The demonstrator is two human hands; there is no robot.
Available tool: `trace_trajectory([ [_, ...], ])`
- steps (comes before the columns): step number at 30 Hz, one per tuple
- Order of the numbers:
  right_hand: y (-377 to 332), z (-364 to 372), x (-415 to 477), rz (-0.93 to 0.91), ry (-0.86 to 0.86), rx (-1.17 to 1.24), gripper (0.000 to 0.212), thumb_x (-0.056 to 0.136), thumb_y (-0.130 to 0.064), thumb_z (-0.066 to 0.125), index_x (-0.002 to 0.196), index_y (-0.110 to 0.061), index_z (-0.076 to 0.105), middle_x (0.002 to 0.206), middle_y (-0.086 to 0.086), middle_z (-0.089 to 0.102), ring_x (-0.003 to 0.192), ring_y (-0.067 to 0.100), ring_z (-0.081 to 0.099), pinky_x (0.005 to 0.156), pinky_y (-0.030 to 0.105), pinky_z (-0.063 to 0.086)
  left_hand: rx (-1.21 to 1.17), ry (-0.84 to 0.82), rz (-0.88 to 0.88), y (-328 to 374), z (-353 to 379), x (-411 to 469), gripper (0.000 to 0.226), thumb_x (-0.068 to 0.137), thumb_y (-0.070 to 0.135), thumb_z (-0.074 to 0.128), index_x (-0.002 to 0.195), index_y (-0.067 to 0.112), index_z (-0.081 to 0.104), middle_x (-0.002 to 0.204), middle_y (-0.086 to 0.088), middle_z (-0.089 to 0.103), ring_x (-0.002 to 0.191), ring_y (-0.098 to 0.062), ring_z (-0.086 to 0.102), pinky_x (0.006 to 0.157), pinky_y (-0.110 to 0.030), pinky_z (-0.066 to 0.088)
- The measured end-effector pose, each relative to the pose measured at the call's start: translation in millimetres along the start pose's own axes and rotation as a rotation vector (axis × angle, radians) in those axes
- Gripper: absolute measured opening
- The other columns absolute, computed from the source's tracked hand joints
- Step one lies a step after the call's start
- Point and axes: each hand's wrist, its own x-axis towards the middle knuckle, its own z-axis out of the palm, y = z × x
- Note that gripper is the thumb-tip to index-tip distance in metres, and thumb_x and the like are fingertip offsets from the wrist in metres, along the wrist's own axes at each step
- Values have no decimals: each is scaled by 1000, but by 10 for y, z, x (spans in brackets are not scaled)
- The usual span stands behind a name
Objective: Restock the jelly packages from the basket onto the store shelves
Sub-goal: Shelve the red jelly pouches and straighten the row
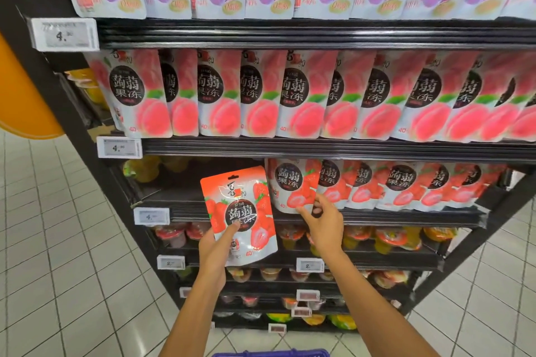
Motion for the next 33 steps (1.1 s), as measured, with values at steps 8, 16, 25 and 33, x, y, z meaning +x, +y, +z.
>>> trace_trajectory([
  [8, -89, 72, 71, 60, 94, -183, 37, 83, -50, 72, 116, -34, 64, 103, -4, 74, 93, 23, 69, 65, 29, 41, -23, 41, -23, 21, -10, 9, 26, 85, 23, 74, 110, 19, 68, 98, 4, 74, 86, -10, 68, 57, -19, 49],
  [16, -44, 77, 118, 101, 103, -209, 36, 83, -49, 73, 111, -29, 65, 102, -8, 74, 90, 21, 70, 67, 31, 49, -4, 14, 10, 45, -18, 37, 23, 86, 24, 73, 109, 19, 69, 99, 4, 75, 88, -9, 69, 60, -18, 48],
  [25, -200, -21, -96, -39, 185, 143, 17, 90, -29, 69, 105, -30, 61, 71, -10, 60, 63, 8, 59, 58, 26, 47, 13, -48, 31, 17, 94, 61, 22, 85, 22, 74, 107, 18, 71, 96, 2, 77, 84, -11, 73, 58, -19, 53],
  [33, -498, 114, -252, -6, -476, 386, 25, 86, -21, 75, 109, -14, 68, 98, -7, 75, 89, 6, 71, 79, 24, 58, 53, -127, 65, 58, 154, 128, 24, 86, 24, 73, 109, 19, 69, 102, -2, 76, 90, -17, 73, 73, -29, 56],
])
